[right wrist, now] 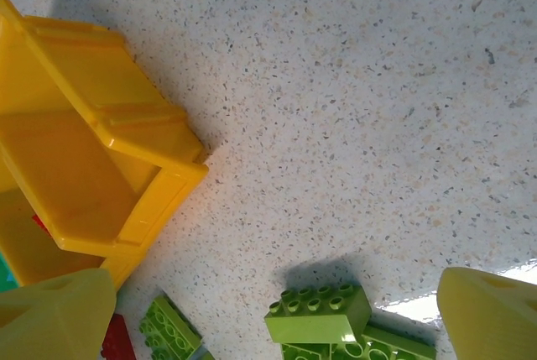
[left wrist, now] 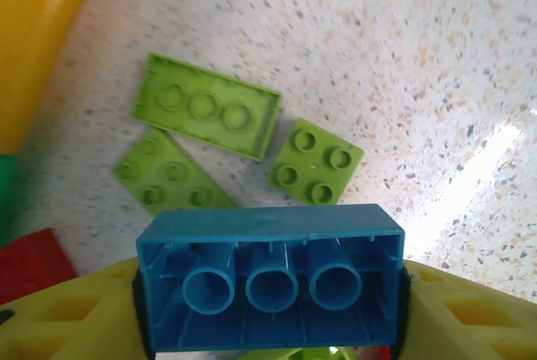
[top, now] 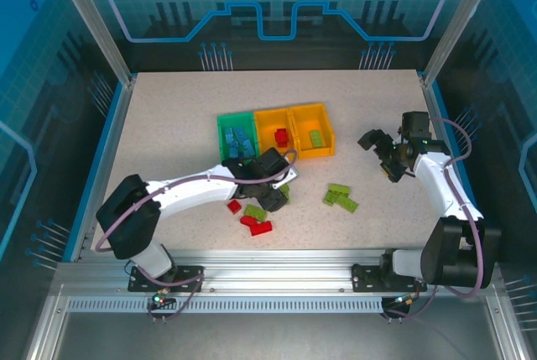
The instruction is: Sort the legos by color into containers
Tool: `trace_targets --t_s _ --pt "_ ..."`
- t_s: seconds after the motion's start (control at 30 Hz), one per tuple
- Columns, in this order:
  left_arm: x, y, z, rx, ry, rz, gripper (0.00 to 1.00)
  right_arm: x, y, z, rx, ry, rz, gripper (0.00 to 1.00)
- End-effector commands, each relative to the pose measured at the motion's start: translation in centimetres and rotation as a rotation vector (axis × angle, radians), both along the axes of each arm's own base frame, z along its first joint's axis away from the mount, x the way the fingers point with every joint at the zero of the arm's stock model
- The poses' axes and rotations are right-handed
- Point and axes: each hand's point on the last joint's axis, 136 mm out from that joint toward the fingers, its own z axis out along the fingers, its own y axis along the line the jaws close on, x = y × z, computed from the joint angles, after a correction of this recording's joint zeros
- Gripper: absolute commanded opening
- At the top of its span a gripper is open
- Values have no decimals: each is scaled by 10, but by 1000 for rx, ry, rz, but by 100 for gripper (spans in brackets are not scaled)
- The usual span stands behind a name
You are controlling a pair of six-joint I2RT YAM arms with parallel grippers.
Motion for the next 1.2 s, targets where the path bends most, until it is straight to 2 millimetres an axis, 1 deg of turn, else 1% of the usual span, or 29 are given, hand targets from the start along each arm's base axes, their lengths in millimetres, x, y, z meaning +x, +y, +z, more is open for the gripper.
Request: trace_targets --t_s 0.0,0.13,0.2,0.27,0.33,0.43,0.57,0.63,0.67,0.73,0.83,0.93,1.0,1.1,1.17 --pt "27 22 34 -14 -84 106 58 0 2 1 24 -26 15 100" --pt "65 55 59 -61 -133 274 58 4 14 3 14 -51 82 99" --pt "83 70 69 -97 -139 363 58 3 21 3 -38 -42 136 98" --pt "100 85 74 -119 -132 437 57 1 30 2 -117 -14 208 98" --pt "113 93 72 -119 -100 477 56 -2 37 -3 -177 27 269 98" --pt "130 102 61 -93 -40 530 55 -12 45 -15 -250 114 335 97" --pt "152 116 50 -114 4 639 53 -24 61 -33 -271 210 405 96" --pt "160 123 45 -118 17 683 55 -30 69 -39 -285 251 434 96" --pt "162 126 42 -117 27 699 57 -34 73 -43 -291 272 447 96" --pt "167 128 38 -122 52 720 58 -40 78 -49 -297 306 464 96" --pt "168 126 28 -127 98 730 57 -45 78 -57 -306 353 466 96" --pt "168 125 24 -129 113 742 59 -48 80 -63 -309 384 485 94" --pt "167 124 24 -141 115 749 64 -50 84 -67 -317 400 507 93" --pt "165 122 28 -176 114 759 77 -52 88 -76 -332 434 540 93" --pt "164 121 31 -195 109 765 82 -53 91 -81 -338 454 556 92"
